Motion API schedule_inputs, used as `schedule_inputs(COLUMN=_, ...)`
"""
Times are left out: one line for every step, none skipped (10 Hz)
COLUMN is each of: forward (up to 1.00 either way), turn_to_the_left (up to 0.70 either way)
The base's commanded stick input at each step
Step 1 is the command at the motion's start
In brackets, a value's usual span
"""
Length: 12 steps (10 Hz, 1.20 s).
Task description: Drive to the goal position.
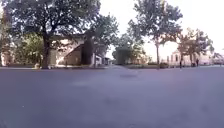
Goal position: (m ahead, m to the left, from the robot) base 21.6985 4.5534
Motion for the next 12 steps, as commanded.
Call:
schedule_inputs(forward=0.5, turn_to_the_left=0.0)
schedule_inputs(forward=0.5, turn_to_the_left=0.0)
schedule_inputs(forward=0.5, turn_to_the_left=0.0)
schedule_inputs(forward=0.5, turn_to_the_left=0.0)
schedule_inputs(forward=0.5, turn_to_the_left=0.0)
schedule_inputs(forward=0.5, turn_to_the_left=0.0)
schedule_inputs(forward=0.5, turn_to_the_left=0.0)
schedule_inputs(forward=0.5, turn_to_the_left=0.0)
schedule_inputs(forward=0.5, turn_to_the_left=0.0)
schedule_inputs(forward=0.5, turn_to_the_left=0.0)
schedule_inputs(forward=0.5, turn_to_the_left=0.0)
schedule_inputs(forward=0.5, turn_to_the_left=0.0)
